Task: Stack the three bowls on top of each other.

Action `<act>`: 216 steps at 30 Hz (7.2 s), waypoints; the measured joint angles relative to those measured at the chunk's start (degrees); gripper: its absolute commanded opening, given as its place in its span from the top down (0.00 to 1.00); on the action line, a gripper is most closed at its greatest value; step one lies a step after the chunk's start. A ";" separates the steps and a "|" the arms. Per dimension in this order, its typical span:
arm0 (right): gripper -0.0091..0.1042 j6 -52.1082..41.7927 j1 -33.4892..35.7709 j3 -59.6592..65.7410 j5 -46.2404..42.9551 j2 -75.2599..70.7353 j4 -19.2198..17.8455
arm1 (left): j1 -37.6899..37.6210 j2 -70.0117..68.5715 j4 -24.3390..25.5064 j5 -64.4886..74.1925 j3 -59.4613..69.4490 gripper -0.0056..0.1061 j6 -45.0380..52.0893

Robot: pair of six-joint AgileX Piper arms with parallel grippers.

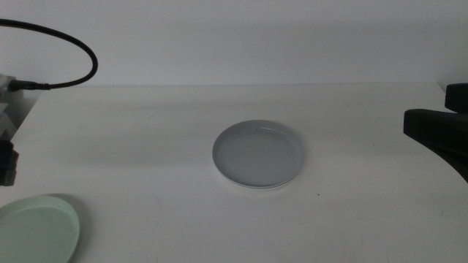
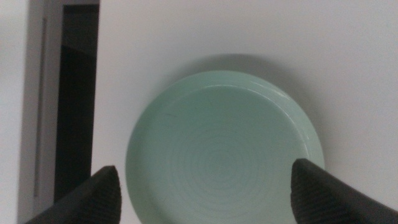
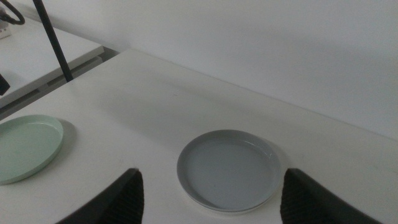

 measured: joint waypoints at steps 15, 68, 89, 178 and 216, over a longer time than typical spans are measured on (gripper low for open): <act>0.42 0.00 0.00 0.00 0.00 0.00 0.00 | 19.52 13.63 -16.01 1.47 -0.22 0.08 19.70; 0.42 0.00 0.00 0.00 0.00 0.00 0.00 | 22.44 26.66 -17.96 -8.25 -1.52 0.94 28.22; 0.42 0.00 0.00 0.00 0.00 0.00 0.00 | -19.89 40.97 -24.29 0.12 -38.93 0.94 3.18; 0.42 1.48 -17.89 10.75 -12.03 -4.34 -0.85 | -22.43 -38.01 13.15 -25.51 20.70 0.01 -24.75; 0.42 -1.27 -18.46 46.33 -18.70 -40.82 -7.32 | -14.90 -66.30 8.39 -42.83 53.83 0.01 -25.64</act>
